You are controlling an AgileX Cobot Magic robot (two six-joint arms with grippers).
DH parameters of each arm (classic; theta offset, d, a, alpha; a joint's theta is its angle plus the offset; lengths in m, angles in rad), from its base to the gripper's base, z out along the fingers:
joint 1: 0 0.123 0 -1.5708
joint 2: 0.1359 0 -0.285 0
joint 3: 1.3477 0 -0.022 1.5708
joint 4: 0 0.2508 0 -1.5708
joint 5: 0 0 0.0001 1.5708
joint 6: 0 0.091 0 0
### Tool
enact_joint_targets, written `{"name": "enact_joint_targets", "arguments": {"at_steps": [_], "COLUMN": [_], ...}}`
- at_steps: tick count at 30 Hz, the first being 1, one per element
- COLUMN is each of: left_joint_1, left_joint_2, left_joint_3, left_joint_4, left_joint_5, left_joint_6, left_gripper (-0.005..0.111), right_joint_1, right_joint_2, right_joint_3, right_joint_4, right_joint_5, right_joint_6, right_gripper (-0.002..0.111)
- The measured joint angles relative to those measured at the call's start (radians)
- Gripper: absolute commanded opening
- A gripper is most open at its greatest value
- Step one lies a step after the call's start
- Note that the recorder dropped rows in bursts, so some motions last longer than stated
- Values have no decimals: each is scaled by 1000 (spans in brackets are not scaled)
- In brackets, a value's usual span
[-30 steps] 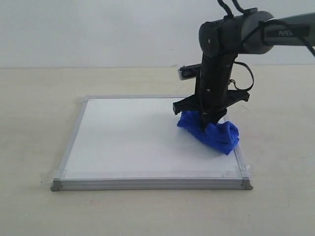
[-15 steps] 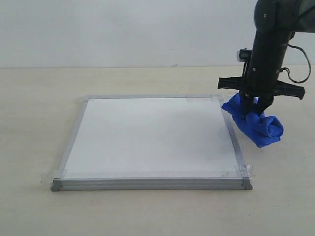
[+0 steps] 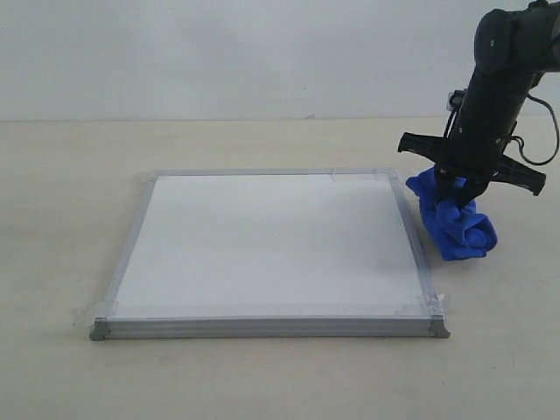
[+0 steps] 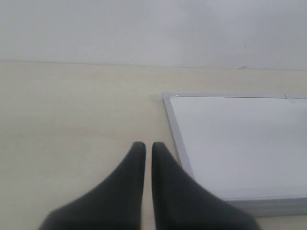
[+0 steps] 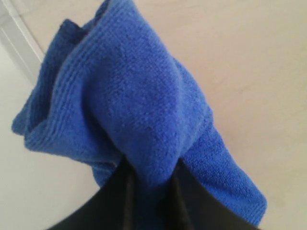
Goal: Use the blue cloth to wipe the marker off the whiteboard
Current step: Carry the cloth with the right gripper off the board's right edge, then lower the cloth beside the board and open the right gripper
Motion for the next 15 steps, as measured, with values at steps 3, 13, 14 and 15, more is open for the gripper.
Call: {"name": "enact_joint_targets", "arguments": {"at_steps": [3,13,14,15], "left_joint_1": [0,0,0,0], "left_joint_2": [0,0,0,0], "left_joint_3": [0,0,0,0], "left_joint_4": [0,0,0,0], "left_joint_5": [0,0,0,0], "left_joint_6": [0,0,0,0], "left_gripper": [5,5,5,5], "right_joint_1": [0,-1,-1,-1], "right_joint_2": [0,0,0,0], "right_joint_3": [2,4,4,4], "right_joint_4": [-53,-73,-75,-79], "right_joint_5": [-2,-17,-17,-14], "right_joint_6": [36,49,49,51], "right_gripper": [27,59,59,59]}}
